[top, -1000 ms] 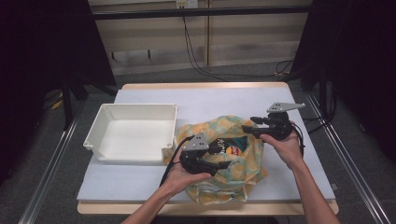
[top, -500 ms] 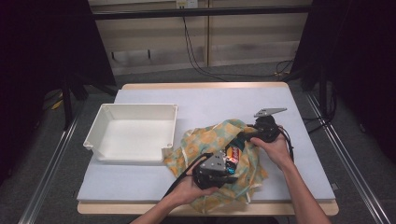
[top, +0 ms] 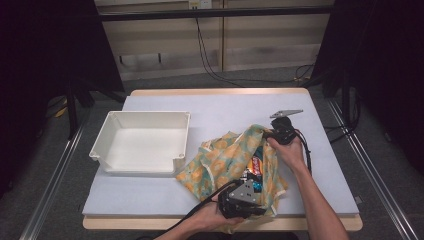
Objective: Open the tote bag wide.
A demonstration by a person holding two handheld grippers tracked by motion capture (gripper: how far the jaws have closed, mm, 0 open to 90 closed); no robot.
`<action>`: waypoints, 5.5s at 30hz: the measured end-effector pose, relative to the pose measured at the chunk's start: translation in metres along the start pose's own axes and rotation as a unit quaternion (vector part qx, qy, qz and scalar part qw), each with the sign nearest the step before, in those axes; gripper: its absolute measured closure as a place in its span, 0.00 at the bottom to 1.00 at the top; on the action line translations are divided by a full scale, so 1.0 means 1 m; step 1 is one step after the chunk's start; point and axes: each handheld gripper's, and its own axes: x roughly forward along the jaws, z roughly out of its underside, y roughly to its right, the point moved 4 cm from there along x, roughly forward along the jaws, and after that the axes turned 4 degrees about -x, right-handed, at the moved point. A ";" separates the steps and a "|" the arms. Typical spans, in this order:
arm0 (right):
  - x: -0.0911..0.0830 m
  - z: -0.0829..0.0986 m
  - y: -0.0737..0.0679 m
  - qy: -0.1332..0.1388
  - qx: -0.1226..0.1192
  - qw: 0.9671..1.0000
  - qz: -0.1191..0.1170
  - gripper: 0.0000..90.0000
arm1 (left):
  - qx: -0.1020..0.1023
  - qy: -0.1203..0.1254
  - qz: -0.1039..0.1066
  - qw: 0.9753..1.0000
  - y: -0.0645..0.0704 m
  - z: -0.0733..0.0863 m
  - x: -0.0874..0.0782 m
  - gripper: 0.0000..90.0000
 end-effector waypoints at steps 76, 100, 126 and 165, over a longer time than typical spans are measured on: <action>-0.105 0.078 -0.111 -0.003 -0.053 0.998 -0.031 0.40 | -0.066 0.063 -0.104 0.990 -0.055 -0.015 -0.029 0.62; -0.124 0.134 -0.097 -0.039 -0.042 0.998 -0.005 0.82 | -0.088 0.047 -0.112 0.989 -0.051 -0.020 -0.042 0.63; -0.121 0.133 -0.092 -0.030 -0.037 0.999 -0.012 0.63 | 0.011 -0.072 -0.112 0.991 -0.051 -0.032 0.005 0.58; -0.115 0.127 -0.091 -0.025 -0.035 0.999 -0.026 0.75 | -0.035 -0.010 -0.117 0.992 -0.057 -0.027 -0.008 0.98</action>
